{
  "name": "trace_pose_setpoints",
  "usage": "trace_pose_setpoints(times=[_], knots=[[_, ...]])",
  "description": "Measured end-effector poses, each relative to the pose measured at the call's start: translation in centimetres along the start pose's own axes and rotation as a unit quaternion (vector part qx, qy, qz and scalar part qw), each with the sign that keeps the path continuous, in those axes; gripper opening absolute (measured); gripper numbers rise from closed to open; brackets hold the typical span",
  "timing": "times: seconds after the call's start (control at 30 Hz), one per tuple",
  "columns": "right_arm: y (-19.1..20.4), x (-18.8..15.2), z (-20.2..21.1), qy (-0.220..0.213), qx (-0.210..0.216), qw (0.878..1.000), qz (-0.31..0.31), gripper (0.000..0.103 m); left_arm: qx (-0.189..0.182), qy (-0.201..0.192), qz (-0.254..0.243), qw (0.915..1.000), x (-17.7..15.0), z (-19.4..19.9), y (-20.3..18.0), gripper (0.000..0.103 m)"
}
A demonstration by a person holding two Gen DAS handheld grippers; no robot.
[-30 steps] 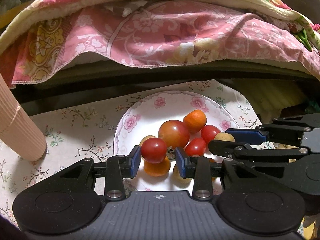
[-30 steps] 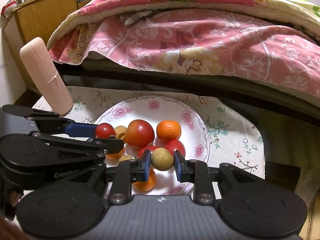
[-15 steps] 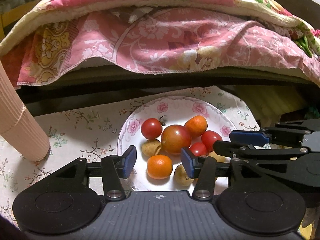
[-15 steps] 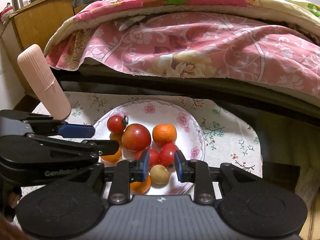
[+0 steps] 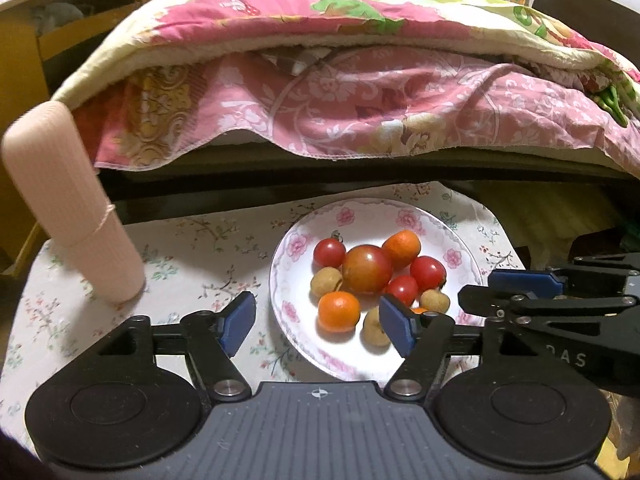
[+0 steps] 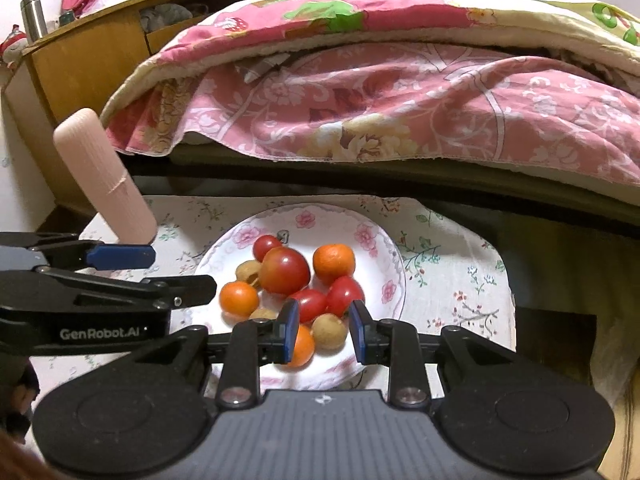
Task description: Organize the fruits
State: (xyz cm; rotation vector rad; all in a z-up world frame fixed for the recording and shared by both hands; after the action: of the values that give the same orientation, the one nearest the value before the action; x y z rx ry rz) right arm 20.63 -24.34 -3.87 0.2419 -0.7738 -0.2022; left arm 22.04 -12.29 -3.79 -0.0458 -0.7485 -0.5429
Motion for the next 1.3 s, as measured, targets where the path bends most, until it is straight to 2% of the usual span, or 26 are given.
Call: trace_pose_setpoints(times=[0.07, 0.2, 0.27, 0.47, 0.5, 0.53, 0.67, 1.07, 1.3], knots=[[0.1, -0.4, 0.8, 0.0, 0.002, 1.0, -0.005, 0.029, 0.006, -0.002, 0.0, 1.0, -0.4, 0.8, -0.2, 0.084], [0.3, -1.4, 2.3, -0.002, 0.007, 1.0, -0.018, 0.029, 0.016, -0.006, 0.0, 0.9999, -1.3, 2.5, -0.7, 0.086], [0.4, -2.0, 3.0, -0.002, 0.009, 1.0, -0.021, 0.029, 0.026, -0.006, -0.002, 0.9996, -1.8, 3.3, -0.8, 0.093], [0.6, -4.0, 4.9, 0.001, 0.012, 0.999, -0.03, 0.03, 0.028, -0.008, 0.01, 0.9995, -3.6, 5.3, -1.4, 0.095], [0.7, -4.4, 5.1, 0.002, 0.013, 0.999, -0.031, 0.03, 0.032, -0.007, 0.011, 0.9994, -3.9, 5.5, -1.4, 0.097], [0.8, -4.7, 5.4, 0.003, 0.013, 0.999, -0.032, 0.031, 0.039, -0.005, 0.011, 0.9992, -4.3, 5.7, -1.4, 0.103], [1.3, -6.1, 6.7, 0.001, 0.017, 0.999, -0.031, 0.034, 0.047, -0.009, 0.015, 0.9987, -5.4, 6.9, -1.8, 0.103], [2.5, -9.2, 10.6, -0.008, 0.036, 0.999, -0.039, 0.035, 0.047, -0.003, 0.027, 0.9986, -8.1, 10.1, -3.3, 0.103], [2.2, -10.9, 12.2, -0.01, 0.035, 0.998, -0.048, 0.035, 0.083, 0.021, 0.007, 0.9963, -9.9, 11.3, -4.1, 0.103]])
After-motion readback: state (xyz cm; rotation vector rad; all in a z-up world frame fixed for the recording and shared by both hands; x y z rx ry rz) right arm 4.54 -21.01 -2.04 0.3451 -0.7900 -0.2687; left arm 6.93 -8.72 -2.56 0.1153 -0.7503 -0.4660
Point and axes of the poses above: each gripper's, at about its wrist camera, not at the fingertips, and z roughly against the way its jaws point, y to its left, x to its top, the point moved 10 cm from there along -z, roughly the way its jaws point, and after that the axes turned 15 degrees about -z, right-handed, at the moved point
